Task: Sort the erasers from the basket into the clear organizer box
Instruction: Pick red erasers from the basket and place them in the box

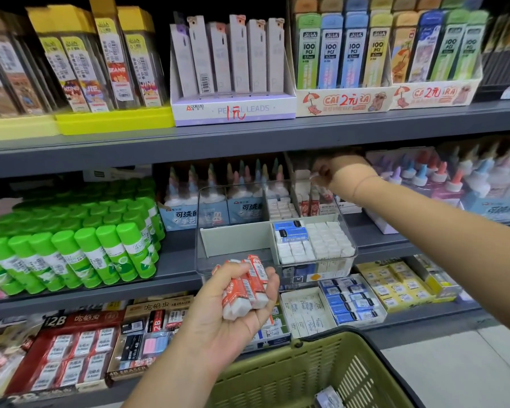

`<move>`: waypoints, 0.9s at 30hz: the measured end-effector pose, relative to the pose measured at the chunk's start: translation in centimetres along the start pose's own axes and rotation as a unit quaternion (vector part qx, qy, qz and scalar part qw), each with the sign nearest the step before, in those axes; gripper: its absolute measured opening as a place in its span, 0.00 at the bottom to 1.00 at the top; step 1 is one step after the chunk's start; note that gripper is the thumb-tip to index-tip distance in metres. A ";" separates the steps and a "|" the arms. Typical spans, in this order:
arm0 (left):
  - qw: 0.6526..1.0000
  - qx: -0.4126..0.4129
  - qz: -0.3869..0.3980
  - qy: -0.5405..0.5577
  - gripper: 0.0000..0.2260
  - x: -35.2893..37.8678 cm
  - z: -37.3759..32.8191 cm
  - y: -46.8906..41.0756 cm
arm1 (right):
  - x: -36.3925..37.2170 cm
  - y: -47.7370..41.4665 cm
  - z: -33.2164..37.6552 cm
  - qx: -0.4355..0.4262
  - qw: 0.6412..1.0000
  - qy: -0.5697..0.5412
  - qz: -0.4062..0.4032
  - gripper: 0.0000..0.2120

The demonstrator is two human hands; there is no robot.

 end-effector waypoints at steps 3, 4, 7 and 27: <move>1.000 0.001 0.002 0.001 0.30 0.0 0.0 -0.1 | 1.2 -1.2 0.2 0.022 0.999 -0.002 0.032 0.15; 1.000 0.001 0.003 0.001 0.30 0.0 -0.1 -0.1 | 1.7 -1.3 0.0 0.028 0.999 -0.006 0.044 0.15; 1.000 0.002 0.009 0.001 0.30 -0.1 -0.3 0.0 | 3.4 -1.0 -0.5 0.029 0.997 -0.023 0.061 0.12; 1.000 -0.002 0.005 0.000 0.28 0.2 -0.3 0.0 | 5.7 -1.2 1.4 0.010 0.993 -0.075 0.089 0.10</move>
Point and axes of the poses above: each hand's wrist, its own y-axis away from the middle knuckle, its own x-axis out of the palm, z = x × y, the point moved 7 cm from there along -y, towards the middle knuckle, and after that the axes turned 12 degrees about x, right-handed, at the moved point
